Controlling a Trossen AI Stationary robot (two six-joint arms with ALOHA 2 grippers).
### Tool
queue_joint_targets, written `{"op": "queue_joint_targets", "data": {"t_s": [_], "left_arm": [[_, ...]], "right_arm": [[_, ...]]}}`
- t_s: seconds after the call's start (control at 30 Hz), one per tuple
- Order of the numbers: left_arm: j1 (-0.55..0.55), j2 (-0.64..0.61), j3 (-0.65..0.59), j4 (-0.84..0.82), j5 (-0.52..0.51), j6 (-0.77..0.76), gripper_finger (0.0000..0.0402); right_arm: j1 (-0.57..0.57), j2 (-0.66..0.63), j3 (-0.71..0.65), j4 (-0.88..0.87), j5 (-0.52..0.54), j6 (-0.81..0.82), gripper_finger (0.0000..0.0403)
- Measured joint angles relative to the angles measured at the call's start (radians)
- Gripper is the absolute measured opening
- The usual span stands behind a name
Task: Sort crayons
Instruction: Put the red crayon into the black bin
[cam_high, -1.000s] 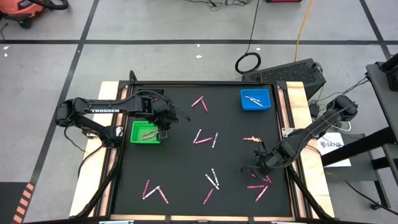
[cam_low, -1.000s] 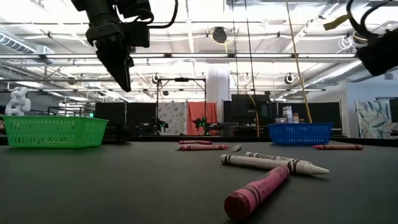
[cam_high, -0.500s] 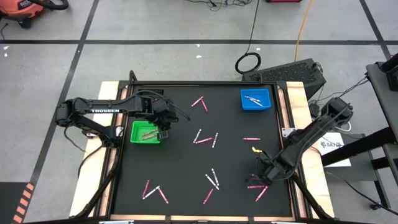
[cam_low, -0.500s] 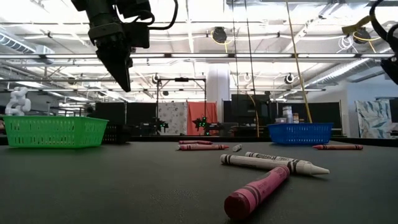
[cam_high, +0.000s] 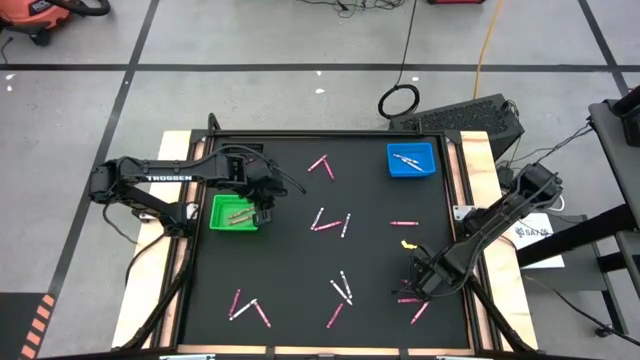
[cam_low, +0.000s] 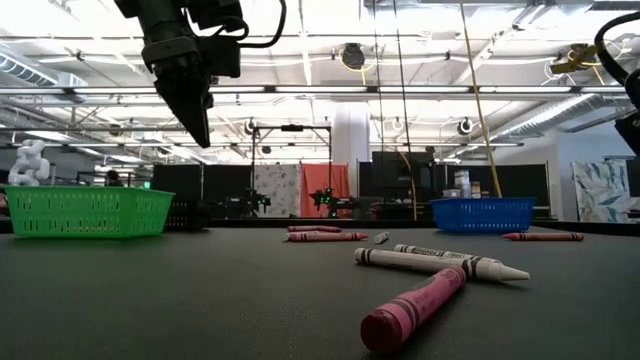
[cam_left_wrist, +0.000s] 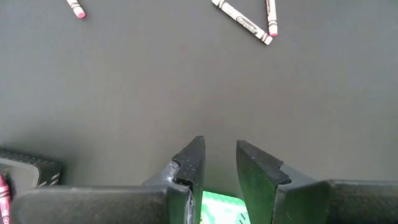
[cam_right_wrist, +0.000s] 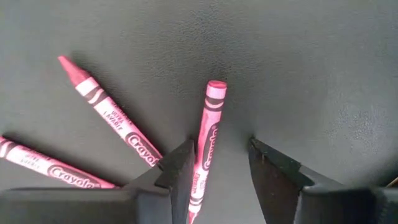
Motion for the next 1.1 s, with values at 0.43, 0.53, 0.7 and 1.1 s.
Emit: {"op": "queue_joint_targets", "data": {"t_s": [0.43,0.53,0.7,1.1], "left_arm": [[0.0,0.0,0.0,0.0,0.0,0.0,0.0091],[0.0,0.0,0.0,0.0,0.0,0.0,0.0091],[0.0,0.0,0.0,0.0,0.0,0.0,0.0091],[0.0,0.0,0.0,0.106,0.02,0.0,0.0091]], "right_arm": [[0.0,0.02,0.001,0.006,0.002,0.029,0.0033],[0.0,0.02,0.0,0.008,0.004,0.029,0.0007],[0.0,0.011,0.004,0.01,0.002,0.023,0.0008],[-0.025,-0.136,0.007,0.013,0.294,-0.036,0.0001]]}}
